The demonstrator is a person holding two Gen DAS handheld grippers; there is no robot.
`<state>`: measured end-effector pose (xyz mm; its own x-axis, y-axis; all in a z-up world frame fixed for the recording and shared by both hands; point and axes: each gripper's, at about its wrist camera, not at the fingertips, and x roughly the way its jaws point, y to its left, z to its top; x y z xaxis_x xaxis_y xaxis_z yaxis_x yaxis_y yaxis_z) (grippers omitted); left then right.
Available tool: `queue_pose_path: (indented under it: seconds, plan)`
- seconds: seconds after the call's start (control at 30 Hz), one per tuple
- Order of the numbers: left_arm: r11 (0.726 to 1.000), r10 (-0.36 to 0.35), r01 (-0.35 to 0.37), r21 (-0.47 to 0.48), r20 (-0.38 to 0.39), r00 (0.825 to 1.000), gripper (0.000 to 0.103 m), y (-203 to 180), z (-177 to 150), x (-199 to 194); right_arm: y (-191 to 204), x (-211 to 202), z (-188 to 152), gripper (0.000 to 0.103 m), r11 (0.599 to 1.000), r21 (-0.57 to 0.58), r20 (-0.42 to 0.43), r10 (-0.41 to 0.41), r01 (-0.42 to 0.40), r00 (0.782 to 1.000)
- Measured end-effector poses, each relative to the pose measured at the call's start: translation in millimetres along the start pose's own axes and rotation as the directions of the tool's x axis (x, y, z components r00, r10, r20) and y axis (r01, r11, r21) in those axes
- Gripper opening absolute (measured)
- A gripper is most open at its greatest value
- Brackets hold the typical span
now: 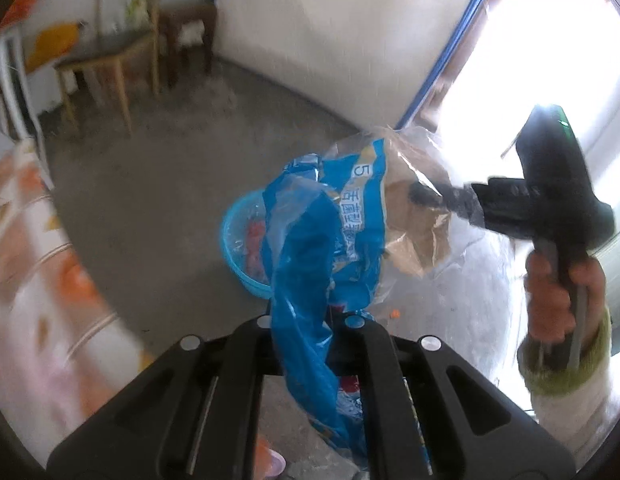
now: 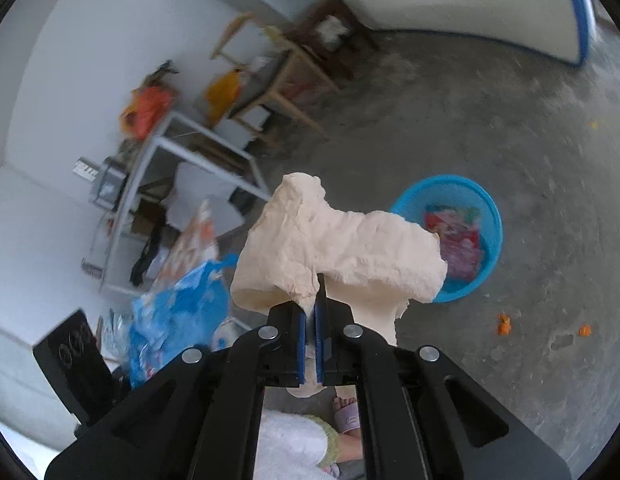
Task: Collect trash
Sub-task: 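Carry the beige paper and blue bag toward the blue basket with both tools, then open both tools over the blue basket to drop the paper and bag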
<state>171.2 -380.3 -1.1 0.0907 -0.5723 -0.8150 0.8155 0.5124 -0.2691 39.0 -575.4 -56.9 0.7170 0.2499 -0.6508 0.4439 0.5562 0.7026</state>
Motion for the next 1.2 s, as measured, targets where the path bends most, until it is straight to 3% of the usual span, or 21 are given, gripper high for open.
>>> queue_pose_path:
  seconds: [0.17, 0.3, 0.47, 0.53, 0.67, 0.83, 0.93, 0.97, 1.13, 1.2]
  plan:
    - [0.999, -0.025, 0.019, -0.035, -0.171, 0.985, 0.003, 6.4, 41.7, 96.8, -56.0, 56.6, 19.9, 0.004, 0.987, 0.162, -0.058, 0.009, 0.000, 0.998]
    - [0.996, -0.028, 0.002, -0.089, -0.288, 0.957, 0.003, 19.2, 59.7, 165.8, -91.8, 97.3, 32.1, 0.004, 0.965, 0.263, -0.092, 0.015, 0.010, 0.996]
    - [0.986, -0.038, -0.025, -0.164, -0.371, 0.928, 0.003, 46.3, 67.0, 222.8, -124.0, 143.0, 44.5, 0.004, 0.939, 0.340, -0.134, 0.000, 0.046, 0.991]
    - [0.982, -0.023, -0.051, -0.184, -0.379, 0.925, 0.004, 53.0, 67.8, 235.3, -135.5, 159.7, 48.6, 0.004, 0.928, 0.369, -0.147, 0.005, 0.050, 0.989]
    - [0.977, 0.004, -0.085, -0.196, -0.382, 0.924, 0.024, 64.7, 67.7, 254.7, -160.9, 189.6, 55.7, 0.007, 0.898, 0.435, -0.153, 0.002, 0.066, 0.988]
    - [0.970, 0.001, -0.089, -0.226, -0.363, 0.932, 0.028, 78.1, 70.5, 266.6, -182.9, 216.1, 59.1, 0.007, 0.864, 0.497, -0.167, 0.004, 0.080, 0.986]
    - [0.969, -0.013, -0.071, -0.235, -0.341, 0.940, 0.036, 79.8, 67.5, 262.6, -189.9, 224.4, 61.7, 0.008, 0.856, 0.512, -0.165, 0.017, 0.071, 0.986]
    - [0.970, -0.022, -0.061, -0.237, -0.329, 0.944, 0.040, 78.7, 67.2, 261.2, -191.5, 225.2, 62.2, 0.010, 0.854, 0.517, -0.162, 0.022, 0.066, 0.986]
    - [0.972, -0.064, -0.010, -0.235, -0.302, 0.951, 0.055, 68.4, 63.6, 254.3, -199.1, 222.4, 66.2, 0.050, 0.842, 0.536, -0.138, 0.012, 0.064, 0.990]
    - [0.972, -0.070, -0.002, -0.234, -0.298, 0.952, 0.062, 65.8, 61.4, 252.8, -201.6, 218.0, 67.2, 0.055, 0.841, 0.539, -0.120, 0.020, 0.048, 0.993]
